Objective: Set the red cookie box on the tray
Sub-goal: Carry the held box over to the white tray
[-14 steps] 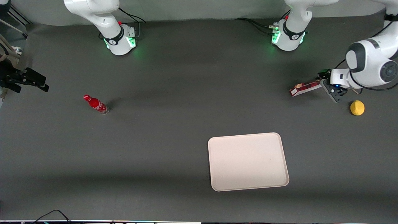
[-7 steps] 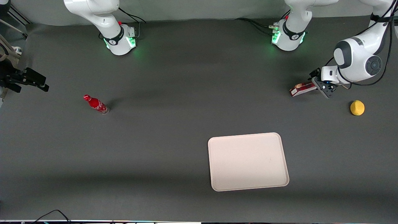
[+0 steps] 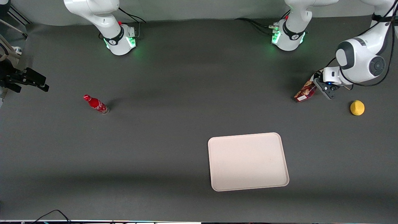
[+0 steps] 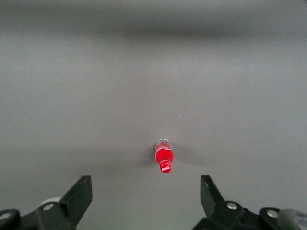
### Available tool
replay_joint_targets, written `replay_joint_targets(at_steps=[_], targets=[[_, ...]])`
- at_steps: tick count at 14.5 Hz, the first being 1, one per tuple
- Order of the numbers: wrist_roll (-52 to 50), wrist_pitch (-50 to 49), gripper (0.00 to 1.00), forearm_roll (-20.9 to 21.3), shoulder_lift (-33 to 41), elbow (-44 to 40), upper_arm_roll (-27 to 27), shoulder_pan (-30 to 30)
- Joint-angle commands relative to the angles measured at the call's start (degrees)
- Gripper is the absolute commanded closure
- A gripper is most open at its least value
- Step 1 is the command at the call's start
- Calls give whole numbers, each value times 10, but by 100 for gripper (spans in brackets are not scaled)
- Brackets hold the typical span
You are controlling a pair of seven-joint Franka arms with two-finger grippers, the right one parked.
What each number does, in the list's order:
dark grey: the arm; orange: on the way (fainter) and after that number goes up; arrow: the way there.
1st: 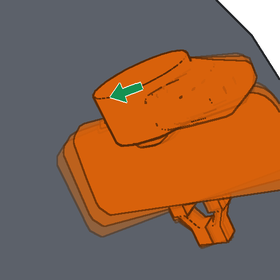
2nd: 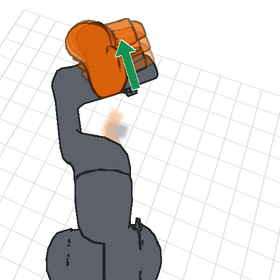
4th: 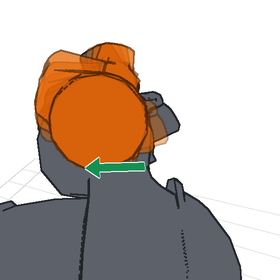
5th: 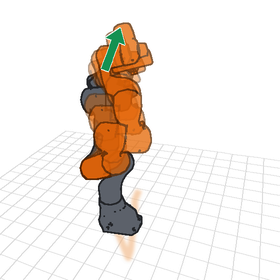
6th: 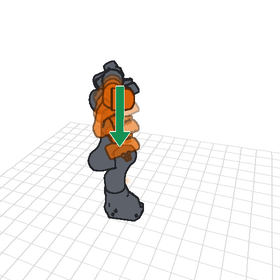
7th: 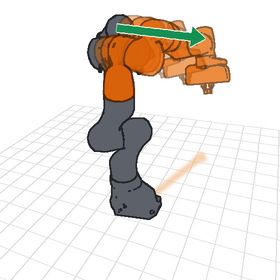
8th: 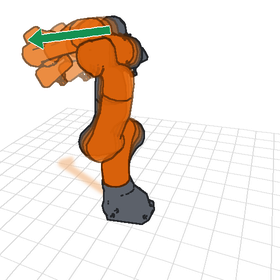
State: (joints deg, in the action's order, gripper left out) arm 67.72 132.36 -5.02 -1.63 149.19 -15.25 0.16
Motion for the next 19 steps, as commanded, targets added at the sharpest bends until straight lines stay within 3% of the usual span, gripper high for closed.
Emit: replay_joint_targets(at_steps=[1,5,8,14,16,19], targets=[[-25,-168,100,-15,2,-148,-5,-5],[-148,-337,100,-13,-28,-348,2,-10],[-262,-402,100,-13,-72,-495,22,-12],[-613,-396,100,-10,-151,-650,151,-13],[-705,-374,100,-12,-218,-696,200,-14],[-789,-265,100,8,-324,-741,254,-17]])
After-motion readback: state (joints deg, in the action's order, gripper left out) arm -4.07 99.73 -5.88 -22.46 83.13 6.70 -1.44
